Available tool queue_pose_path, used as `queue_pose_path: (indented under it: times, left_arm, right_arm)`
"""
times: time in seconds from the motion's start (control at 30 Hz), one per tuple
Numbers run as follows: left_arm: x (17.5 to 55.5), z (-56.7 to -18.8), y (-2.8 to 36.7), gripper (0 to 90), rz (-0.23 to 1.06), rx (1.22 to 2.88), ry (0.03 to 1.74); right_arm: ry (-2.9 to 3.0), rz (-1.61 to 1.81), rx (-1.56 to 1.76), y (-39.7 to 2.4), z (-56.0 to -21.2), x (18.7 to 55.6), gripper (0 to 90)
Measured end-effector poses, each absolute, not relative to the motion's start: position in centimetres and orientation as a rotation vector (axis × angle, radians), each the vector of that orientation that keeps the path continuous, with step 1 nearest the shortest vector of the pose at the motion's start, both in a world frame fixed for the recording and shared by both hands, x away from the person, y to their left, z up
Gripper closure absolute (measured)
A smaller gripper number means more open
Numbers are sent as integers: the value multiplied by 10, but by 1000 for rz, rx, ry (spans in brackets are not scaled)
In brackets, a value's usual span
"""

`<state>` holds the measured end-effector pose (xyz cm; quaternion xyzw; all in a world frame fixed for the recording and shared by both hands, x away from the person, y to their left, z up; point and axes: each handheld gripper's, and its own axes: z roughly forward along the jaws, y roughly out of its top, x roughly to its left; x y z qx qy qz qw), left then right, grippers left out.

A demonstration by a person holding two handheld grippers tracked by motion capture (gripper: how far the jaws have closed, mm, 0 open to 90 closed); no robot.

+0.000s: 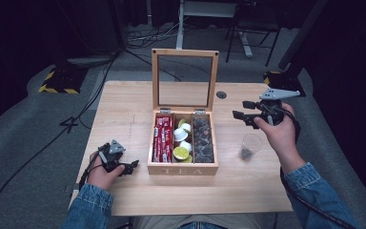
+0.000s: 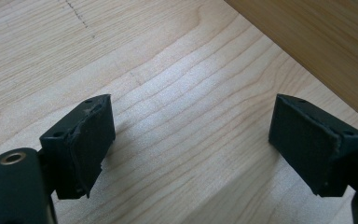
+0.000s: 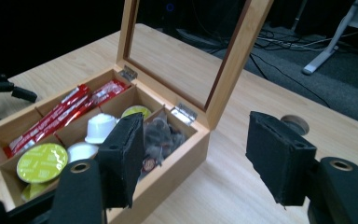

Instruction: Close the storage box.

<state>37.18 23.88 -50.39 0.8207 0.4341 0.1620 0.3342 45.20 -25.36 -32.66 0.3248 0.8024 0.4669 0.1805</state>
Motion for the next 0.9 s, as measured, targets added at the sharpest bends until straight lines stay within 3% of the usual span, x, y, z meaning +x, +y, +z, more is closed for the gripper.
queue_pose_path:
  times: [0.9]
  left_arm:
    - [376,-504,239,148,422,2143,1126]
  right_arm:
    - [2217,1358,890,-213,-302,525,354]
